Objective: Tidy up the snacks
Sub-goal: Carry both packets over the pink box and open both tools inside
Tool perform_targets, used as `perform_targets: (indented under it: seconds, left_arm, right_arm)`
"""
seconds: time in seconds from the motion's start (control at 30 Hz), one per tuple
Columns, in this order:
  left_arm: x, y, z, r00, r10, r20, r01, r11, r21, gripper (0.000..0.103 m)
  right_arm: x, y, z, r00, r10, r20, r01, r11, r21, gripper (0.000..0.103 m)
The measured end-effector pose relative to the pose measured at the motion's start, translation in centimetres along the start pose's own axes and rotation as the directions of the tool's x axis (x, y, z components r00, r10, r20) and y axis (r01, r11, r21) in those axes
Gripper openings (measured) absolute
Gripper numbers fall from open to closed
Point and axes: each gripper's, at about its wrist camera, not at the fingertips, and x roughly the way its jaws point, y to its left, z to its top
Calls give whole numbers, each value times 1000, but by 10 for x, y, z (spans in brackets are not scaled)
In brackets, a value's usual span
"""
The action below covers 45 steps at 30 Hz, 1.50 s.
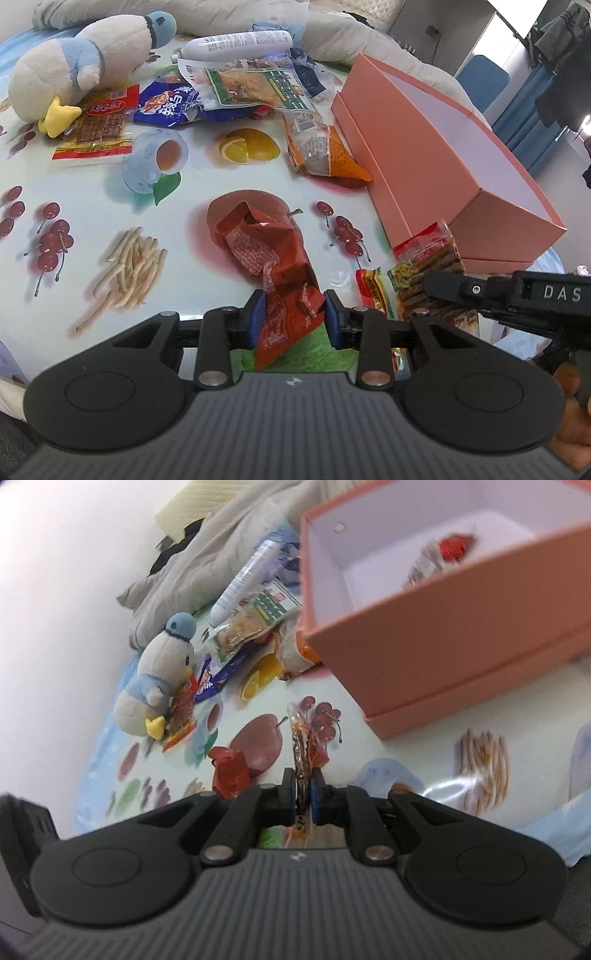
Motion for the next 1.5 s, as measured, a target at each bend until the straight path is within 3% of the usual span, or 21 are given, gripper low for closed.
perform_targets:
  seconds: [0.4,0.83,1.17,1.5]
  left_arm:
    - [-18,-6,15,999,-11,48,11,1000,12,37]
    - [-24,-11,41,995,-37,93,37,999,2,36]
    - [-49,-38,95,984,-60,167,54,998,42,36]
    - [-96,-97,168,955,-115,273,93,991,93,36]
  right_arm:
    - [-18,21,11,998,-27,61,34,992,-123,10]
    - [-28,32,38,993,-26,112,44,985,-165,10]
    - [-47,47,81,984,-6,181,38,984,-175,10]
    - [-100,63,145,956,-7,294,78,969,-233,10]
